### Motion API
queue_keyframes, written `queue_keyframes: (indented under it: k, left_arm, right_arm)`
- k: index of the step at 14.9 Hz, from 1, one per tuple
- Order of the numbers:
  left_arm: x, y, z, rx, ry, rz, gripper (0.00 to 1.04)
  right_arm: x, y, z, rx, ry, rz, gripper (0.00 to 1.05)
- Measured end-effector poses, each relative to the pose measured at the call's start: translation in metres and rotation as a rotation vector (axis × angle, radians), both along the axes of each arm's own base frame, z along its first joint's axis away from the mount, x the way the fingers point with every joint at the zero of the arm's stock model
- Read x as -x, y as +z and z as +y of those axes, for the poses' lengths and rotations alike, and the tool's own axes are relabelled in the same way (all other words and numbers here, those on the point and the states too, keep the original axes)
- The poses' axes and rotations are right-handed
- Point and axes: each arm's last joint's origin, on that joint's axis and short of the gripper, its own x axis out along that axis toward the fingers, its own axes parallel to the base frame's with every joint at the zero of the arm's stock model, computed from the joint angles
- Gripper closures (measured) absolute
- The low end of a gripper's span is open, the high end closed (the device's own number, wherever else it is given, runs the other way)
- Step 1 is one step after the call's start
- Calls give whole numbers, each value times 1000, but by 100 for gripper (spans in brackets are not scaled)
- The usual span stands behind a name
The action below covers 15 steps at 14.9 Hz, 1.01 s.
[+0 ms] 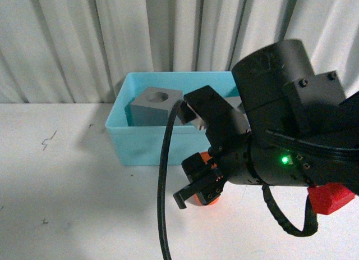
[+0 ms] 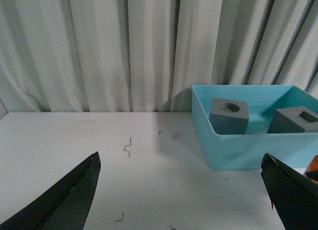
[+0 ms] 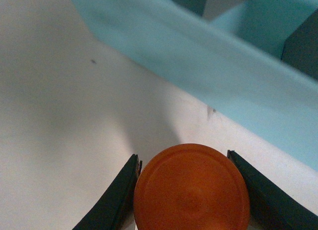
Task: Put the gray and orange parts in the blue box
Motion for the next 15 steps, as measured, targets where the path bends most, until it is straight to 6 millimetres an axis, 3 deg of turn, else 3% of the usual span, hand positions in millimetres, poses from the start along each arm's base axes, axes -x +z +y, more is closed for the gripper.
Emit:
queue_keyframes:
  k: [1,2,3,4,6,12,15]
  left_arm:
    - [0,0,0,0,0,0,7]
    - [0,0,0,0,0,0,7]
    - [0,0,0,0,0,0,7]
    - [0,0,0,0,0,0,7]
    - [0,0,0,0,0,0,7]
    - [0,0,0,0,0,0,7]
    - [0,0,0,0,0,0,7]
  right_arm:
    - [5,18,-2,-50,5,-27,57]
    - [8,51,-3,-129,6,-100,57]
    - [1,120,-7,-255,-8,-296,57]
    - [-29,139,-12,-286,-73,-368,57]
    - [-56,100,-3,-232,-136,-281,57]
    - [-88,92,19,-228,-190,-291,57]
    - [-107,61,26,-183,-267,-222,57]
